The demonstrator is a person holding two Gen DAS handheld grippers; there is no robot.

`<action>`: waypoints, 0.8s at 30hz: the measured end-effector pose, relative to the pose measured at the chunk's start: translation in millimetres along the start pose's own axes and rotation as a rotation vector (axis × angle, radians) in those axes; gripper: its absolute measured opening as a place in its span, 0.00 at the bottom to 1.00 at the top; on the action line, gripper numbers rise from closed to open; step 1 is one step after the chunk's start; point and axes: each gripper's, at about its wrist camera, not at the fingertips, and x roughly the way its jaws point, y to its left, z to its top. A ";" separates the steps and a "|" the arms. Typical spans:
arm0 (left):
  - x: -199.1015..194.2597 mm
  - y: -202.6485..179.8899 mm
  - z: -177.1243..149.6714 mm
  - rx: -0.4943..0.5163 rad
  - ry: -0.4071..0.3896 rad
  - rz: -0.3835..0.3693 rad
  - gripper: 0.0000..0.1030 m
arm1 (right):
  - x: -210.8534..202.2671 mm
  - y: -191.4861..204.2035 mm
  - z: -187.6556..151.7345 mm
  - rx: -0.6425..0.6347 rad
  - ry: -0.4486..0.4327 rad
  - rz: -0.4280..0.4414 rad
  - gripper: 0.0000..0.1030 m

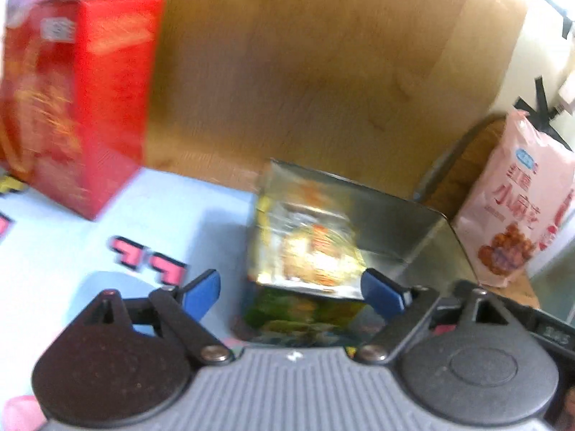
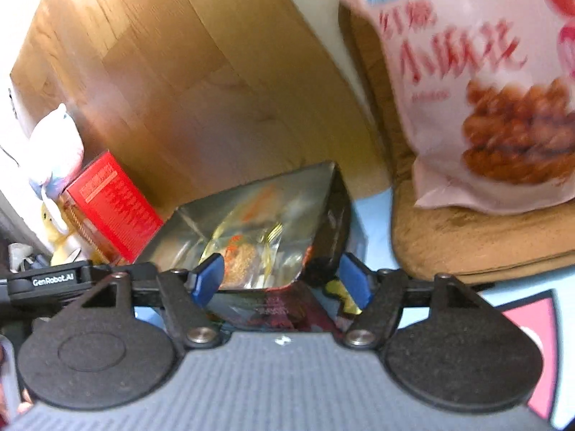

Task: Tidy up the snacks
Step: 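Carry the cake packet into the metal tin and release it, then move the left gripper back toward the snack pile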

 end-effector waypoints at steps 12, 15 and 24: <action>-97.1 -16.8 -91.8 0.085 -0.106 -0.125 0.87 | -40.6 32.4 -69.1 -0.286 -0.043 -0.164 0.70; -107.5 -33.0 -115.3 0.153 -0.108 -0.138 0.87 | -48.1 31.7 -77.8 -0.294 -0.049 -0.192 0.71; -119.0 -82.7 -147.2 0.299 -0.097 -0.151 0.81 | -79.2 18.3 -95.0 -0.308 -0.073 -0.263 0.70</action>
